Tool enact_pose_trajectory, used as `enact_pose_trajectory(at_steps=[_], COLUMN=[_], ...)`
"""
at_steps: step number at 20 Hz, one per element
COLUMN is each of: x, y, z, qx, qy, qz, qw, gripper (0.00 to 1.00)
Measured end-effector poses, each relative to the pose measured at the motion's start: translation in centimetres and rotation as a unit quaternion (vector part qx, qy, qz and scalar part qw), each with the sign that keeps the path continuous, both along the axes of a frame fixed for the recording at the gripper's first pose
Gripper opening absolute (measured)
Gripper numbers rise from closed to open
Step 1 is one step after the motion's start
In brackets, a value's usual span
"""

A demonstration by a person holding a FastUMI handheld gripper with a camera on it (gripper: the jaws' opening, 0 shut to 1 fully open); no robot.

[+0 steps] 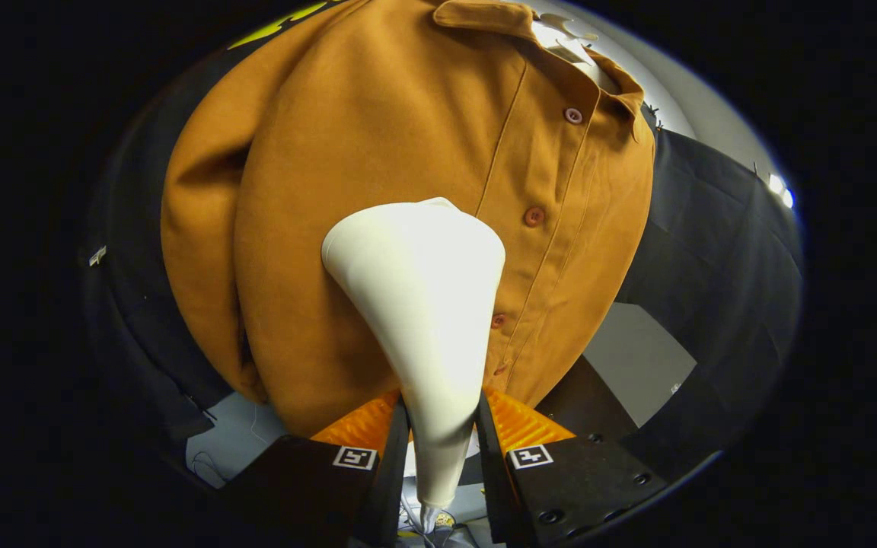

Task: Iron the clothes twice with a garment steamer, once on the left side and once on the right side.

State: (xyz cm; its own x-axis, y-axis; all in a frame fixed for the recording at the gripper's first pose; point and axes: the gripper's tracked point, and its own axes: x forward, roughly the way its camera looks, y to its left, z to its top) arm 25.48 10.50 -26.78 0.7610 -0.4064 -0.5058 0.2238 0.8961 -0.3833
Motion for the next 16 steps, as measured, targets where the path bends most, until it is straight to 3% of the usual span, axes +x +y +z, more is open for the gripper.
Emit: enact_pose_trajectory(at_steps=[16], x=[-2.7], y=[-0.5], z=[-6.2], qx=[0.007], qy=[0.076], qz=[0.008], qw=[0.997], gripper=[0.49])
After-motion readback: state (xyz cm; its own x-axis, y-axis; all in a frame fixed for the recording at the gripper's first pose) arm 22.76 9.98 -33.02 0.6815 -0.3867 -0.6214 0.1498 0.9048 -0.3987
